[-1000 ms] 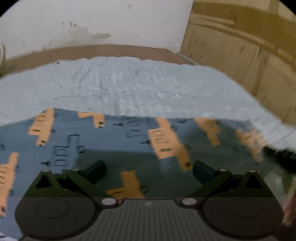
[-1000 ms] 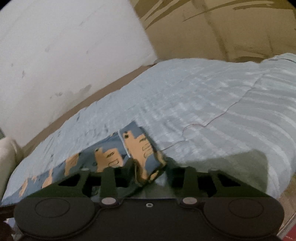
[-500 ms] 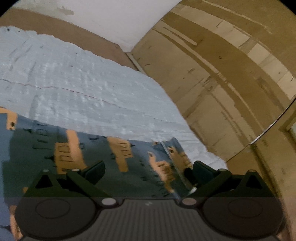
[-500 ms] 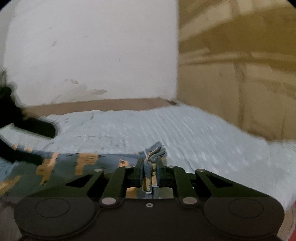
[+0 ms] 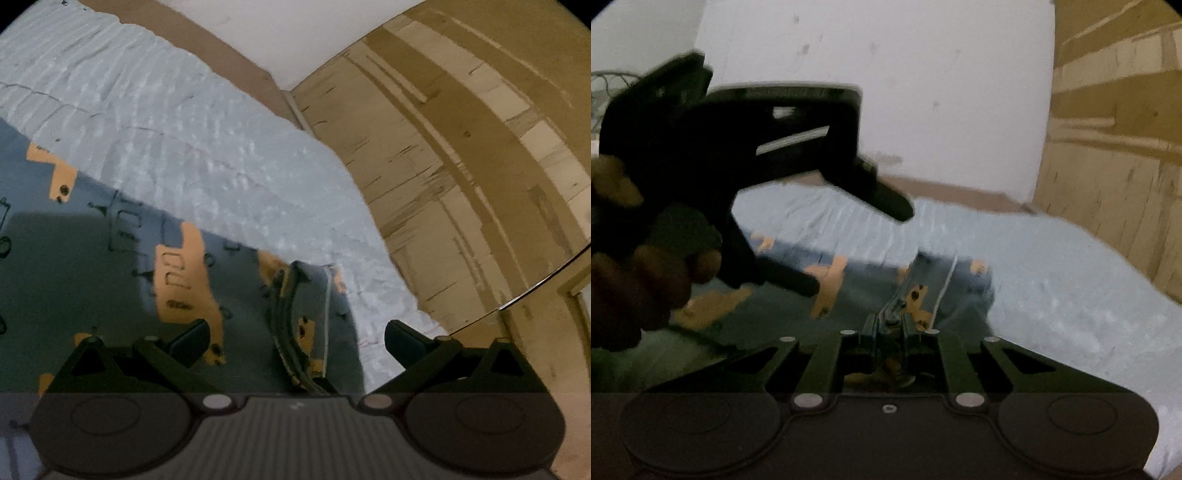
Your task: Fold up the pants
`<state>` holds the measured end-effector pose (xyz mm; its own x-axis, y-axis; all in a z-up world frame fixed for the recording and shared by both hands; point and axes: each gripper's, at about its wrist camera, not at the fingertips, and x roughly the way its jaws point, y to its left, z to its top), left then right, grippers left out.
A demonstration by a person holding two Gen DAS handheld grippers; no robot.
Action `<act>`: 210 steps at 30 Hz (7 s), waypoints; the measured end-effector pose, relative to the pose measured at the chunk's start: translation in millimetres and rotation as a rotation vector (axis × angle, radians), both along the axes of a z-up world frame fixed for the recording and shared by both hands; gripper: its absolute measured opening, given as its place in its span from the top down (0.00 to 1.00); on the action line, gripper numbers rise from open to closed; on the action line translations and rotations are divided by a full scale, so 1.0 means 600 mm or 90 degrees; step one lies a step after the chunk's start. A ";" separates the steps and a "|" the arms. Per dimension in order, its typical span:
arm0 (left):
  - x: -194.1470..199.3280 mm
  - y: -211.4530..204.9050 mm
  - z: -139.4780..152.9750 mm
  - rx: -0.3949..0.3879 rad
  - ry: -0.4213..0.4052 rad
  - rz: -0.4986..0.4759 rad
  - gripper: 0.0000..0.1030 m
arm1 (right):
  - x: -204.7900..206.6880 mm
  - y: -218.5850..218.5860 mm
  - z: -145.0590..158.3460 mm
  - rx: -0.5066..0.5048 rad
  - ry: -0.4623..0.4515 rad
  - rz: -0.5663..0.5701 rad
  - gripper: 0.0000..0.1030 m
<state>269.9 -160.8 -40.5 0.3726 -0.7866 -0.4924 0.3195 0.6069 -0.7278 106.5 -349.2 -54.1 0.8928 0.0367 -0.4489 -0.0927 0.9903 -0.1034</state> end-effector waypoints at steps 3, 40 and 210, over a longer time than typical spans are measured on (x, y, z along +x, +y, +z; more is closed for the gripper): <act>-0.001 -0.007 -0.003 0.018 0.002 -0.008 0.09 | 0.000 -0.006 -0.001 0.017 -0.009 -0.006 0.88; -0.019 -0.080 0.053 0.093 -0.049 0.014 0.90 | -0.055 -0.014 0.020 0.098 -0.073 -0.039 0.87; -0.136 0.498 0.017 0.387 -0.115 0.576 0.01 | 0.162 0.278 -0.033 -0.063 0.012 0.122 0.01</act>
